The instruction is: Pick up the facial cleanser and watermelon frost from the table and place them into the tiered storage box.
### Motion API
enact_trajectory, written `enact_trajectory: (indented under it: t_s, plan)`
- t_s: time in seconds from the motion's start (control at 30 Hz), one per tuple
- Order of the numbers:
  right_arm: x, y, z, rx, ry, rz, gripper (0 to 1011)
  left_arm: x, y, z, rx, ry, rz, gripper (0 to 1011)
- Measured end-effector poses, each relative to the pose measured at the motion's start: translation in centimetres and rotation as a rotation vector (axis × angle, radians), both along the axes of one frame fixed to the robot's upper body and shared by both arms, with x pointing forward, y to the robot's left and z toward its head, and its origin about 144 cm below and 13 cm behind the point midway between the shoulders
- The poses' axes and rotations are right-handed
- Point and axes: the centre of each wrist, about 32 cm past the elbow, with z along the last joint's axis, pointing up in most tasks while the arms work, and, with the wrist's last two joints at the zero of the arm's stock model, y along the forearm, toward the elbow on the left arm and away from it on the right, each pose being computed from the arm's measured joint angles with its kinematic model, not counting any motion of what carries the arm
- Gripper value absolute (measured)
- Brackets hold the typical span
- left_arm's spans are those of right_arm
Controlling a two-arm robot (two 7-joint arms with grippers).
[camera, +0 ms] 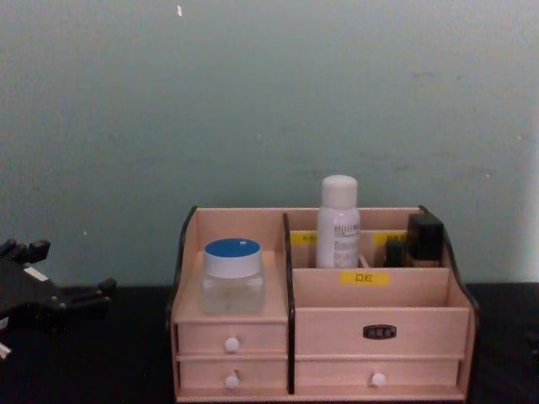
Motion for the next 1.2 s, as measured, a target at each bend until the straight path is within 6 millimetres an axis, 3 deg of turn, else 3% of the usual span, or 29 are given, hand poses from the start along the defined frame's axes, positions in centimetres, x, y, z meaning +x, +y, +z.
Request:
enact_trajectory:
  t_s: [1.2]
  plan:
    - [-0.16,-0.05,0.21,0.004,-0.006,0.0,1003,0.0,0.0,0.0,0.0,0.0,0.0,1001]
